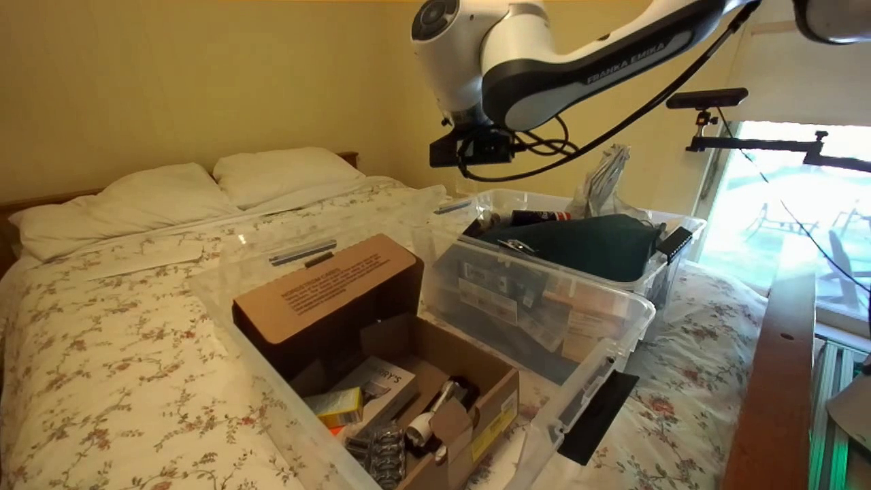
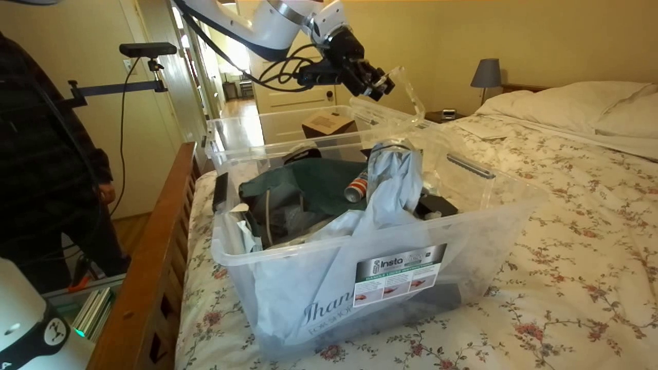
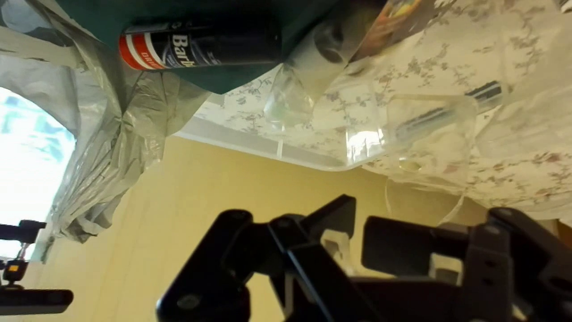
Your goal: Remove the clear cup from the brown box and put it in the container on the right.
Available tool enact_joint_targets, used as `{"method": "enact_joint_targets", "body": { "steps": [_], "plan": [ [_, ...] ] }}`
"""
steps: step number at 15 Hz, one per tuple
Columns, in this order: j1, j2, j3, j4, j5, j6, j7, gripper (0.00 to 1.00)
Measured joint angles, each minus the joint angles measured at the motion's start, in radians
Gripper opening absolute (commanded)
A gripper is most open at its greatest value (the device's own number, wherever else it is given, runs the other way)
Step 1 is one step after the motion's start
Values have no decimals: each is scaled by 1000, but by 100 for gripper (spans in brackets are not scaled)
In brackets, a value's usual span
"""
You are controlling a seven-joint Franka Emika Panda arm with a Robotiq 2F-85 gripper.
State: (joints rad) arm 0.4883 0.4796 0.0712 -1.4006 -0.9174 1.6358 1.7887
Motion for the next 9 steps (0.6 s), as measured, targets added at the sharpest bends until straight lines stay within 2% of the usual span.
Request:
{"method": "enact_joint_targets", "body": {
  "steps": [1, 6, 9],
  "plan": [
    [0, 30, -2, 30, -12, -15, 26, 26],
    [19, 155, -1, 151, -16, -84, 96, 59],
    [32, 172, -1, 191, -16, -116, 115, 79]
  ]
}}
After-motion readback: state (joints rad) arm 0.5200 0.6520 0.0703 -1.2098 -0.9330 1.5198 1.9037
